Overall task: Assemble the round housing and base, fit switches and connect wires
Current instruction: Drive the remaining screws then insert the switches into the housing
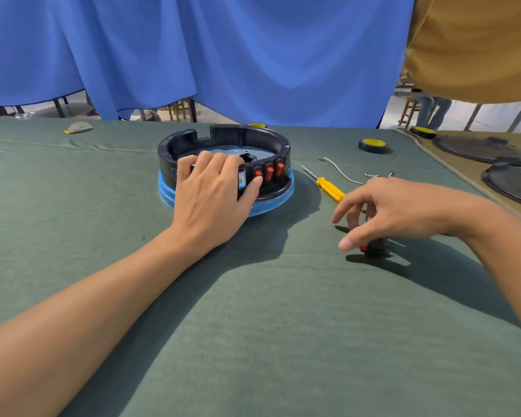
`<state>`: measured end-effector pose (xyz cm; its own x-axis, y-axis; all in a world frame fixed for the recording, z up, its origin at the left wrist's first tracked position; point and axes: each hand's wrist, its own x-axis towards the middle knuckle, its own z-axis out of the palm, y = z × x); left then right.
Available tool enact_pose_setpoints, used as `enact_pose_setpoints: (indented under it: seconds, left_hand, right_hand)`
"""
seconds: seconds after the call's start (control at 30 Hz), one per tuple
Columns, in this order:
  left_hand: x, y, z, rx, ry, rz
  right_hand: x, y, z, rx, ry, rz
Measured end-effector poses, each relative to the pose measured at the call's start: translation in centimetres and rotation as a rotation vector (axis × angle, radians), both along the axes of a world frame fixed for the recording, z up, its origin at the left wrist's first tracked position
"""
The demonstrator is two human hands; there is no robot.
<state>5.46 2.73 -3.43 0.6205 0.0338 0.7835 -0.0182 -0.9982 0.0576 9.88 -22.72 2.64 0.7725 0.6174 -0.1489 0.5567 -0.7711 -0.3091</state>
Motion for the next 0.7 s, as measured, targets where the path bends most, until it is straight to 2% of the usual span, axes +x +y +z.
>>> enact_pose_setpoints:
  seconds: [0.13, 0.2, 0.3, 0.43, 0.53, 0.6, 0.7]
  left_hand:
    - [0.0, 0.1, -0.1, -0.021, -0.001, -0.029]
    - [0.0, 0.2, -0.2, -0.019, -0.008, -0.034]
    - [0.0, 0.2, -0.2, -0.021, -0.013, -0.038]
    - [0.0, 0.3, -0.2, -0.019, -0.012, -0.04]
    - [0.0, 0.4, -0.2, -0.013, -0.014, -0.054]
    - [-0.1, 0.5, -0.1, 0.001, -0.012, -0.062]
    - [-0.2, 0.8, 0.2, -0.005, -0.015, -0.059]
  right_hand:
    - [-0.5, -0.4, 0.4, -0.064, 0.147, 0.003]
    - [-0.6, -0.3, 0.4, -0.045, 0.153, 0.016]
    - [-0.7, 0.3, 0.2, 0.024, 0.075, 0.053]
    - [-0.8, 2.0, -1.2, 0.252, -0.073, 0.07]
    - [-1.1, 3.1, -2.2, 0.228, -0.191, 0.078]
    - [-1.1, 2.8, -2.0, 0.199, -0.157, 0.078]
    - [-0.9, 1.5, -0.9, 0.123, 0.003, 0.083]
